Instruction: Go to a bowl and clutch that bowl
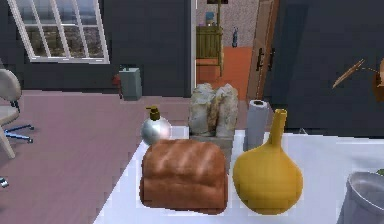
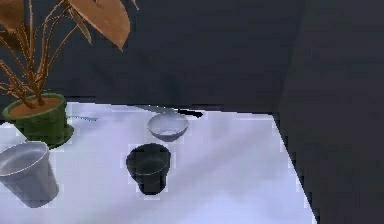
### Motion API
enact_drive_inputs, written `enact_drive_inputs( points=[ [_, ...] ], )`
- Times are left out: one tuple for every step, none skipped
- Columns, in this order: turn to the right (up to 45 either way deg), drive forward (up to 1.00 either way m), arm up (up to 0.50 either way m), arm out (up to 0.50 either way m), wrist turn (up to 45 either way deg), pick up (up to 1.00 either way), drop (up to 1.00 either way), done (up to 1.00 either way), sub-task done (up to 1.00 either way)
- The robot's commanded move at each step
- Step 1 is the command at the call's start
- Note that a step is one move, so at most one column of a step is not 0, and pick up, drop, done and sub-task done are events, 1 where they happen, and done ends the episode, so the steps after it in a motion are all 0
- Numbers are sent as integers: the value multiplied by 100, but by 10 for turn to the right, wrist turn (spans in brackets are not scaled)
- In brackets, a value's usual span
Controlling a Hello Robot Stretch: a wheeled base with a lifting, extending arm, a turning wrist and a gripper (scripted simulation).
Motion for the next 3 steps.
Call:
enact_drive_inputs(
  points=[
    [0, 0, 38, 0, 0, 0, 0, 0, 0],
    [0, 0, 0, 26, 0, 0, 0, 0, 0],
    [0, 0, 0, 0, 450, 0, 0, 0, 0]
  ],
)
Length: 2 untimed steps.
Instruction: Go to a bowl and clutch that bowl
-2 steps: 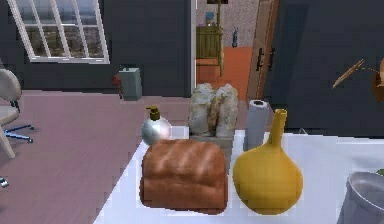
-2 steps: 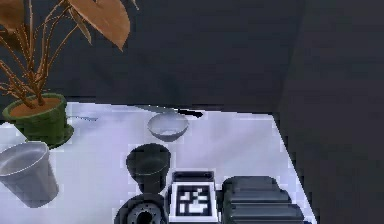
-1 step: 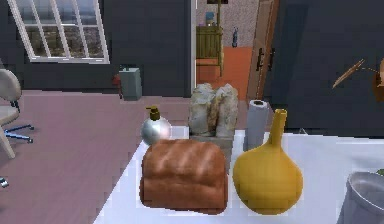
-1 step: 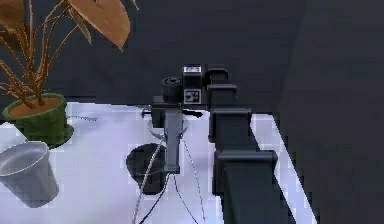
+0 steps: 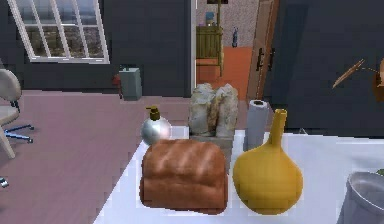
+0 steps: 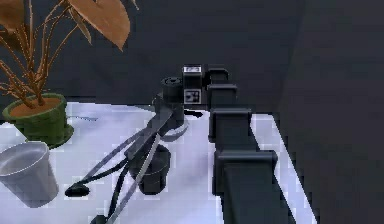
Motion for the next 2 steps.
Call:
enact_drive_inputs(
  points=[
    [0, 0, 0, 0, 450, 0, 0, 0, 0],
    [0, 0, 0, 0, 450, 0, 0, 0, 0]
  ],
)
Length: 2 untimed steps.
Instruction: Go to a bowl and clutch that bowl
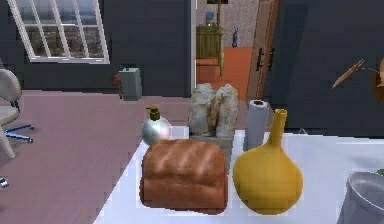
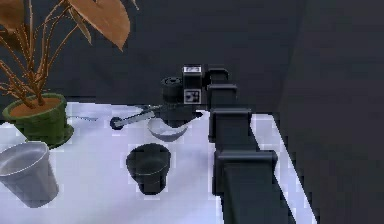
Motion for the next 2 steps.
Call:
enact_drive_inputs(
  points=[
    [0, 0, 0, 0, 240, 0, 0, 0, 0],
    [0, 0, -8, 0, 0, 0, 0, 0, 0]
  ],
)
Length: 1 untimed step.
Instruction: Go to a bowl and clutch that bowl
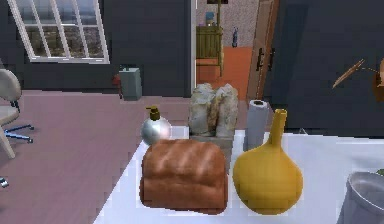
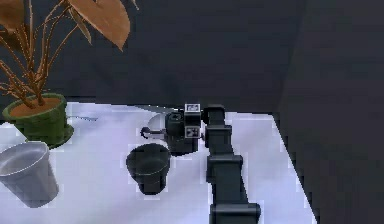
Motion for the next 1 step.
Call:
enact_drive_inputs(
  points=[
    [0, 0, 0, 0, 0, 100, 0, 0, 0]
  ],
)
